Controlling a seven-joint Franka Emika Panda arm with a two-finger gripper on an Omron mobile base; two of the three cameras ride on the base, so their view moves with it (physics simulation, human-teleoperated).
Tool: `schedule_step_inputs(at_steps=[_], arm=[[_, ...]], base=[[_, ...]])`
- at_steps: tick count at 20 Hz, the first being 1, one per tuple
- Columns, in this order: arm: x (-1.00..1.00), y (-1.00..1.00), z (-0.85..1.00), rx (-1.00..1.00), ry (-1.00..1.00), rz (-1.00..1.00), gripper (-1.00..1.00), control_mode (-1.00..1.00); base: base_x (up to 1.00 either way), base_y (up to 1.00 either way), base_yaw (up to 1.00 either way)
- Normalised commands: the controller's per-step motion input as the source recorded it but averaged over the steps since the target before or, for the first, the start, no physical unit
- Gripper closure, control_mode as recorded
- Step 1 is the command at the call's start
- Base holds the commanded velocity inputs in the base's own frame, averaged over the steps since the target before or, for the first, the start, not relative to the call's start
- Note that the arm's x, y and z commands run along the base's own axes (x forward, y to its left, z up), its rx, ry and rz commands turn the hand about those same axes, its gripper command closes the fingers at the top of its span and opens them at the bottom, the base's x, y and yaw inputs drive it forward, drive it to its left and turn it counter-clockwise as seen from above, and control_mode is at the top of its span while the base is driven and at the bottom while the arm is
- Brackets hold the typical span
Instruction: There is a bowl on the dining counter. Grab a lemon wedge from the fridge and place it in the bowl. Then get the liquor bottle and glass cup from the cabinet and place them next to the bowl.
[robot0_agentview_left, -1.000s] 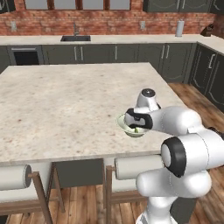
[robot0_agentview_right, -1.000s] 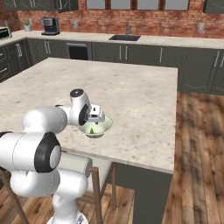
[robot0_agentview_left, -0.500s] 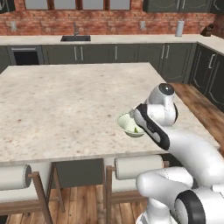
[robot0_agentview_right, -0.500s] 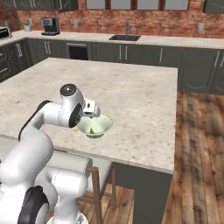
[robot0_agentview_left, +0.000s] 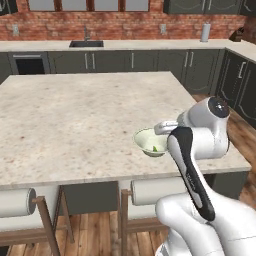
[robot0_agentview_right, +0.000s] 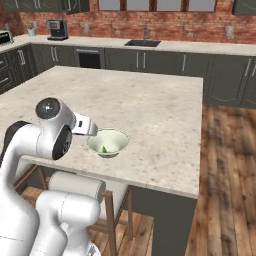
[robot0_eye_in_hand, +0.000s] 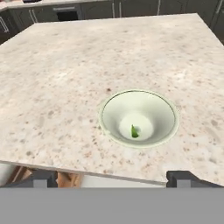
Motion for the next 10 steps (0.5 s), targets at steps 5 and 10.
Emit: schedule_step_inputs(at_steps=[5,10], arm=[[-1.00,0.06,1.00,0.00,0.05,-0.06,-1.00,-1.00],[-1.00,0.00,0.95,0.00,0.16,-0.05,-1.00,-1.00]], base=[[0.00,0.00,0.00],[0.00,0.00,0.00]])
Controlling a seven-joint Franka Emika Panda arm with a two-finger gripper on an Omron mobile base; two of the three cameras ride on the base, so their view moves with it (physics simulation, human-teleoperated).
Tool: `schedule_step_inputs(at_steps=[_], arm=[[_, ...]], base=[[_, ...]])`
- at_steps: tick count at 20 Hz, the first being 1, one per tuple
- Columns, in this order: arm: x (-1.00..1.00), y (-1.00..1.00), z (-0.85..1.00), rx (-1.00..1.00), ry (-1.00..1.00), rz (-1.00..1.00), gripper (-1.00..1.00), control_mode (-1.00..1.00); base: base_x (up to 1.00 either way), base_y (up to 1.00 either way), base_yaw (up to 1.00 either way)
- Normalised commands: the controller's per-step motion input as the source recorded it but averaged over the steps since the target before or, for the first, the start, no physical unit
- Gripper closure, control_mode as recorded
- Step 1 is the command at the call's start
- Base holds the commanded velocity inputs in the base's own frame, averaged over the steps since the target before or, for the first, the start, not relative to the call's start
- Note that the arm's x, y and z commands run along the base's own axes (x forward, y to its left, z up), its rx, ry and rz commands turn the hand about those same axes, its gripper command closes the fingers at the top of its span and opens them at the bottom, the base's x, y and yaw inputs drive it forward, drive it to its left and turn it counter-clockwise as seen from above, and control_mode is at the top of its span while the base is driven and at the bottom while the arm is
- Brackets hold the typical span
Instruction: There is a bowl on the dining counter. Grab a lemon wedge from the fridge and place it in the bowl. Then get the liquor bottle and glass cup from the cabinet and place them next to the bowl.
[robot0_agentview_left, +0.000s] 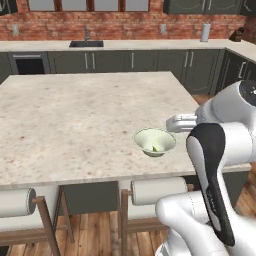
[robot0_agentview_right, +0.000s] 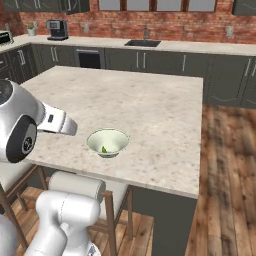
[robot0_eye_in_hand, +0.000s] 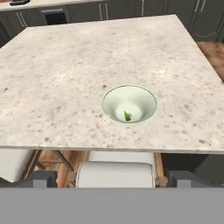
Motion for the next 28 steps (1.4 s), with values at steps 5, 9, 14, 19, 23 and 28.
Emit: schedule_step_inputs(at_steps=[5,9,14,19,23,28], arm=[[-1.00,0.00,0.64,0.00,0.22,-0.02,-1.00,-1.00],[-0.65,0.00,0.10,0.00,0.36,0.00,-1.00,-1.00],[-0.16,0.00,-0.01,0.00,0.17,0.00,-1.00,-1.00],[-0.18,0.02,-0.01,0.00,0.01,0.00,-1.00,1.00],[0.00,0.00,0.00,0.00,0.00,0.00,-1.00,1.00],[0.00,0.00,0.00,0.00,0.00,0.00,-1.00,1.00]], base=[[0.00,0.00,0.00],[0.00,0.00,0.00],[0.00,0.00,0.00],[-0.56,0.32,0.00],[-1.00,1.00,0.05],[-0.94,1.00,0.08]])
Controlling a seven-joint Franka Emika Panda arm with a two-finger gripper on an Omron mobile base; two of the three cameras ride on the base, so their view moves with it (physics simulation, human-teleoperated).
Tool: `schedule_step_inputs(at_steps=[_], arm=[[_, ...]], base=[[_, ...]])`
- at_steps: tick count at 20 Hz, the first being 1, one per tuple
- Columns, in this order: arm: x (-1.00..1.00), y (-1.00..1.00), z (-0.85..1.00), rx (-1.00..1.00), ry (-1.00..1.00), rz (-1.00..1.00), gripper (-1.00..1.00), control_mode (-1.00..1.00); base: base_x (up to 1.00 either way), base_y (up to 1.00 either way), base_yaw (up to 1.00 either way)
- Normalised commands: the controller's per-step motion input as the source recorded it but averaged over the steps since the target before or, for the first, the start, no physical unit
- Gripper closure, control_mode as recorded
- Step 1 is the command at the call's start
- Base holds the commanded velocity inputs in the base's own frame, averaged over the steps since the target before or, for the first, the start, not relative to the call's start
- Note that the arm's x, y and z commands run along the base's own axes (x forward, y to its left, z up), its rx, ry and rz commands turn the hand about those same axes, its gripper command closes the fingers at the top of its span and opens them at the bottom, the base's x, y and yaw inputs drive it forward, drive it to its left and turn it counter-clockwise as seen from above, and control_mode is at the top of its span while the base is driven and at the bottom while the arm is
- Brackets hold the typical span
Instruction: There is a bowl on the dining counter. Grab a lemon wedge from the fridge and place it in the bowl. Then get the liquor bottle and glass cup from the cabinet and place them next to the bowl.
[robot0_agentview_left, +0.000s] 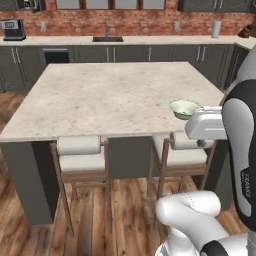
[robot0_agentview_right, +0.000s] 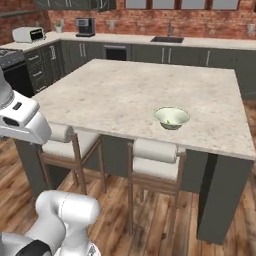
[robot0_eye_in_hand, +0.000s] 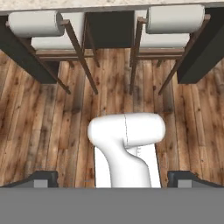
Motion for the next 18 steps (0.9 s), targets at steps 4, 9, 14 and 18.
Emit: schedule_step_inputs(at_steps=[4,9,14,18], arm=[[0.00,0.00,0.00,0.00,0.00,0.00,-1.00,1.00],[0.00,0.00,0.00,0.00,0.00,0.00,-1.00,1.00],[0.00,0.00,0.00,0.00,0.00,0.00,-1.00,1.00],[0.00,0.00,0.00,0.00,0.00,0.00,-1.00,1.00]], base=[[-0.61,1.00,0.04],[-0.27,1.00,0.00],[0.01,1.00,0.00],[0.19,1.00,-0.01]])
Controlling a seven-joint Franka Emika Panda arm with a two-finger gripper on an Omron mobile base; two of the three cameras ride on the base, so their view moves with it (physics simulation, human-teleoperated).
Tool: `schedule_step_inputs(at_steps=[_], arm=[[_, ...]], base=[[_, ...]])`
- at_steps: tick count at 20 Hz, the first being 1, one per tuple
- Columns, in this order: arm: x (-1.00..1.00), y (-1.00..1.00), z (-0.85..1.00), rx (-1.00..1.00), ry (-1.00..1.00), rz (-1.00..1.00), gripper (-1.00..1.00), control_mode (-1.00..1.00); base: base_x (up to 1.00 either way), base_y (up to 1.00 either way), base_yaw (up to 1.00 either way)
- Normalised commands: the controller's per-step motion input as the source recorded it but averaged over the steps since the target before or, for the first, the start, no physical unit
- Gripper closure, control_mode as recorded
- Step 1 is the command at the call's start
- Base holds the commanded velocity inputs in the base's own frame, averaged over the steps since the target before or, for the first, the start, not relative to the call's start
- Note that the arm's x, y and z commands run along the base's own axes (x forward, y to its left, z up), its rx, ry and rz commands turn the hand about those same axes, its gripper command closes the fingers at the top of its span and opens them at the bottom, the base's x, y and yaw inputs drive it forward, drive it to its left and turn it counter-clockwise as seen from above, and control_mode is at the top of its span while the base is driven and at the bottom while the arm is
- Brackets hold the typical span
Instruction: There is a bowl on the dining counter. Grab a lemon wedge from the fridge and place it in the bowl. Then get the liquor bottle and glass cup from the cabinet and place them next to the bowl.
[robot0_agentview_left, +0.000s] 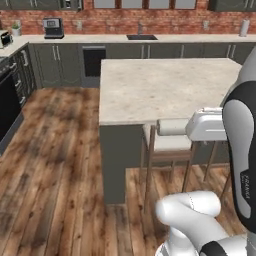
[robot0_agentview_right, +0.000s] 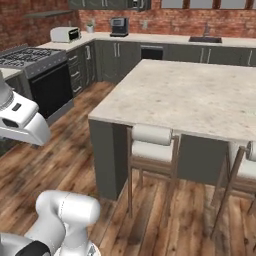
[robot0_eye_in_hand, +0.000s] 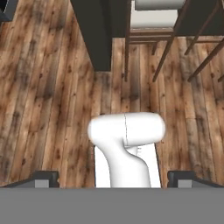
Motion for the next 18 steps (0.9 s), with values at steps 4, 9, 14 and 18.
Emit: schedule_step_inputs(at_steps=[4,9,14,18], arm=[[0.00,0.00,0.00,0.00,0.00,0.00,-1.00,1.00],[0.00,0.00,0.00,0.00,0.00,0.00,-1.00,1.00],[0.00,0.00,0.00,0.00,0.00,0.00,-1.00,1.00],[0.00,0.00,0.00,0.00,0.00,0.00,-1.00,1.00]], base=[[0.33,1.00,-0.03],[0.47,1.00,-0.06],[0.74,1.00,-0.09],[0.98,1.00,-0.11]])
